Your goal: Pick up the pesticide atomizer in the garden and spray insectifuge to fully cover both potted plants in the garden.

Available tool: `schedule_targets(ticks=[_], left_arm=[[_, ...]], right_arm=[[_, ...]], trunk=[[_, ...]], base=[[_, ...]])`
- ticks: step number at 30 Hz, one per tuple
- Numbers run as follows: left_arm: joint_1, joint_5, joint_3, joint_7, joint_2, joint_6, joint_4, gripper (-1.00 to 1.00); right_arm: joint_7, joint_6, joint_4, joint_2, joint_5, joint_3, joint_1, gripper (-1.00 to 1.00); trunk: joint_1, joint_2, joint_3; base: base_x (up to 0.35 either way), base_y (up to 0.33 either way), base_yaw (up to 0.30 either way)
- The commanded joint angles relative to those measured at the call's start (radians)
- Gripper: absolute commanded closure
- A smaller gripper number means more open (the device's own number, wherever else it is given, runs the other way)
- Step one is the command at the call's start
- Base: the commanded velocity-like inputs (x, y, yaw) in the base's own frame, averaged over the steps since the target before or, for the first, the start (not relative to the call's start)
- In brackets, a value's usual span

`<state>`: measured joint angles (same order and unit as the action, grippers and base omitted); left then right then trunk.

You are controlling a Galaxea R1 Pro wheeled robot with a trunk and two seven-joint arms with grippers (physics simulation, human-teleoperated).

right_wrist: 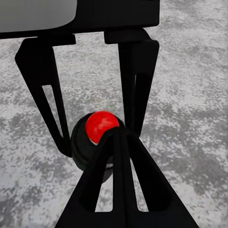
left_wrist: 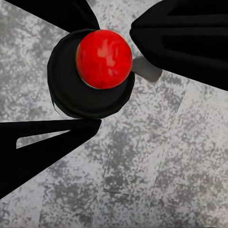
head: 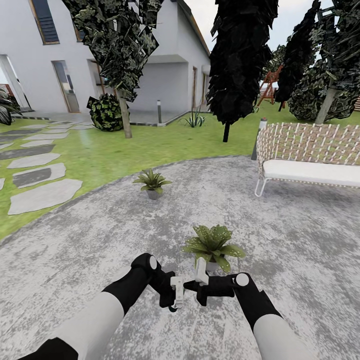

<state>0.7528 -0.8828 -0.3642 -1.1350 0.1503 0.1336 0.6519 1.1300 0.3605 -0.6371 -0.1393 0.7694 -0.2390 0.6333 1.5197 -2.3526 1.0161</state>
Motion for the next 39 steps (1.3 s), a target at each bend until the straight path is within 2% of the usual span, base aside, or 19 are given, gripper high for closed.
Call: schedule_targets(ticks=[1, 9, 15, 21, 25, 26, 27, 30, 31, 34, 35, 39], left_arm=[[0.0, -0.001, -0.001, -0.005, 0.0, 0.011, 0.002, 1.0], [0.002, -0.008, -0.003, -0.005, -0.016, 0.011, -0.006, 1.0], [-0.001, -0.09, 0.002, -0.006, -0.08, 0.011, -0.016, 1.0], [-0.001, -0.098, 0.006, -0.009, -0.149, 0.01, -0.017, 1.0], [-0.001, -0.094, 0.009, -0.009, -0.21, 0.008, -0.012, 1.0], [-0.001, -0.091, 0.011, -0.012, -0.221, 0.007, -0.01, 1.0], [-0.001, -0.088, 0.019, -0.013, -0.235, 0.007, -0.008, 1.0], [-0.002, -0.086, 0.075, -0.008, -0.249, 0.007, -0.011, 1.0], [-0.002, -0.086, 0.124, -0.008, -0.252, 0.004, -0.012, 1.0], [-0.003, -0.085, 0.229, -0.005, -0.253, -0.001, -0.015, 1.0], [-0.003, -0.085, 0.281, -0.002, -0.253, -0.002, -0.016, 1.0], [-0.004, -0.065, 0.444, 0.021, -0.245, -0.003, -0.017, 1.0]], right_arm=[[0.005, 0.005, -0.001, -0.002, 0.009, -0.008, 0.001, 1.0], [0.005, 0.005, -0.001, -0.002, 0.009, -0.008, 0.001, 1.0], [0.005, 0.005, -0.001, -0.002, 0.01, -0.008, 0.001, 1.0], [0.005, 0.005, 0.0, -0.001, 0.01, -0.008, 0.0, 1.0], [0.005, 0.005, 0.002, 0.0, 0.01, -0.009, 0.001, 1.0], [0.005, 0.005, 0.002, 0.001, 0.01, -0.009, 0.0, -1.0], [0.005, 0.005, 0.002, 0.002, 0.01, -0.01, 0.001, -1.0], [0.003, 0.005, 0.005, 0.004, 0.01, -0.014, 0.0, -1.0], [0.001, 0.005, 0.005, 0.005, 0.011, -0.015, 0.0, -1.0], [-0.004, 0.005, 0.005, 0.008, 0.013, -0.016, 0.0, -1.0], [-0.017, 0.006, 0.006, 0.012, 0.014, -0.018, 0.0, -1.0], [-0.121, 0.006, 0.057, 0.058, 0.014, -0.061, -0.003, -1.0]], trunk=[[0.0, 0.0, 0.001], [0.0, 0.0, 0.001], [0.0, 0.0, 0.001], [0.0, 0.0, 0.001], [0.0, 0.0, 0.001], [0.0, 0.0, 0.001], [0.0, 0.0, 0.001], [0.0, 0.0, 0.001], [0.0, 0.0, 0.001], [0.0, 0.0, 0.001], [0.0, 0.0, 0.001], [0.0, 0.0, 0.001]], base=[[0.0, 0.0, 0.0], [0.0, 0.0, 0.0], [0.0, 0.0, 0.0], [0.0, 0.0, 0.0], [0.0, 0.0, 0.0], [0.0, 0.0, 0.0], [0.0, 0.0, 0.0], [0.0, 0.0, 0.0], [0.0, 0.0, 0.0], [0.0, 0.0, 0.0], [0.0, 0.0, 0.0], [0.0, 0.0, 0.0]])
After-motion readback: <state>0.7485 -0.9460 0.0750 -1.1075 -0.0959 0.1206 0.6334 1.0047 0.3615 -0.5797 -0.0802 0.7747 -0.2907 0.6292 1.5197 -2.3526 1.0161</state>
